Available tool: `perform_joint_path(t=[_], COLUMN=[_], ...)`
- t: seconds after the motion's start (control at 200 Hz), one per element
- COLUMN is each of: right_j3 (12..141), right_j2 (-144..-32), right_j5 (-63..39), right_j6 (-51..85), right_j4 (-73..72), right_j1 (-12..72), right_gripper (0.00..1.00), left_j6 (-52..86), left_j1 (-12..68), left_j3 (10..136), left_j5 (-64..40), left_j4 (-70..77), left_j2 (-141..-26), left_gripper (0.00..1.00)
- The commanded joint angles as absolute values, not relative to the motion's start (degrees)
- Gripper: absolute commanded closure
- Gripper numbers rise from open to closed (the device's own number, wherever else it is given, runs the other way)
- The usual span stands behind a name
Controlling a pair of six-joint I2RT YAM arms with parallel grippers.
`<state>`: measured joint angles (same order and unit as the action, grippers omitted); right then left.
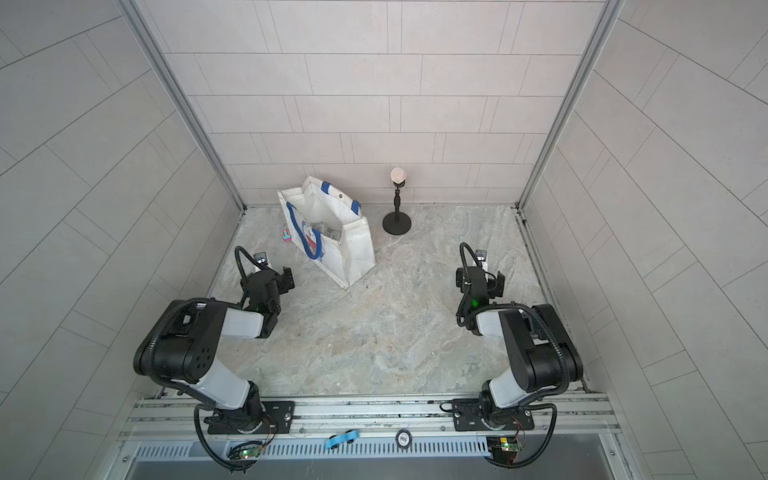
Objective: Take out the compass set from the canvas bag
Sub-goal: Pick up the canvas bag from the center of the board.
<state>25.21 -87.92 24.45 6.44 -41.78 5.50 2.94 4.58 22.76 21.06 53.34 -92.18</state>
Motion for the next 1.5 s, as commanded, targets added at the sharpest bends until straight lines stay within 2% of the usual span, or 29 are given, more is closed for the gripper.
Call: perform_joint_path(t=[0.0,1.306,1.401,1.491], right_j3=[26.08,24.08,23.23,23.48], right_j2=[-88.3,-86.84,-85.77,-81.81], right_j5=[24.39,24.7,23.96,22.36], right_j6=[6.24,5.65,5.84,6.17], right_j4=[-40.58,-43.11,-44.16,-40.23], right_j1=[5.16,5.76,4.92,3.76], right_gripper=[0.0,0.0,0.0,0.0], left_j6=[2.67,2.73,2.85,3.94], left_j1=[4.68,4.57,4.77,5.26], left_j3=[22.14,22.24,21.22,21.78], left_j5=[21.77,21.86,22.77,26.88], left_j4=[54.97,54.81,54.6,46.09], left_j2=[-91.44,-91.67,-88.77,-80.2], left_gripper=[0.0,0.0,0.0,0.0])
